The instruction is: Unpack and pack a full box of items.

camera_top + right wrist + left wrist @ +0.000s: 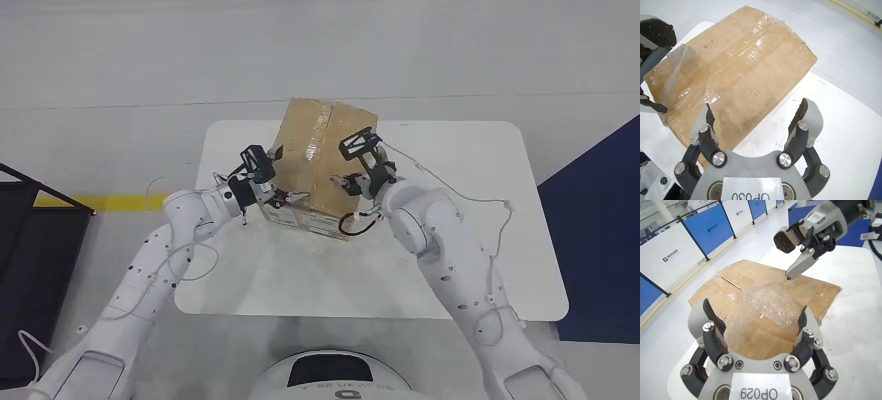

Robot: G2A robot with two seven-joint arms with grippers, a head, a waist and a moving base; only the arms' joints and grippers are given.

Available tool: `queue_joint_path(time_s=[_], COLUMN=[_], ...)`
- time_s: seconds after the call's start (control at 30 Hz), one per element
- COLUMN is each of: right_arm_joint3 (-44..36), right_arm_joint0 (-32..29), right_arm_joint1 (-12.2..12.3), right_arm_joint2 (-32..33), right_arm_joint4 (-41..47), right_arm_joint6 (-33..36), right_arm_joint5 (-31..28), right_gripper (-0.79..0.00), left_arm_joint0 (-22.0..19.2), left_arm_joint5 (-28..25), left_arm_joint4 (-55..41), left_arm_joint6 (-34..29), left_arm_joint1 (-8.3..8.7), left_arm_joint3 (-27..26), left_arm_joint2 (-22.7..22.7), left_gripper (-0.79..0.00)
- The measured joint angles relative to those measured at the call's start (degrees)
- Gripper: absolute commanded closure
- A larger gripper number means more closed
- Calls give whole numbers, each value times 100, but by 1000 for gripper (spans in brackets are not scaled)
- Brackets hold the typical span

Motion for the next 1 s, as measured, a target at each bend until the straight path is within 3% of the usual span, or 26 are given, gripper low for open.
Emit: queue_joint_path(time_s=[1.0], right_arm_joint3=[1036], right_arm_joint0=[1159], right_arm_joint1=[-333], right_arm_joint2=[-1021], right_arm_joint4=[393], right_arm_joint6=[-180], right_arm_joint5=[-674], right_gripper=[-785], left_arm_joint0=[160], left_arm_joint5=[256], left_arm_joint4=[37], left_arm_joint6=[41], left_arm_joint1=[29], left_arm_joint3=[-68], left_arm_joint2=[-73], left_gripper=[-785])
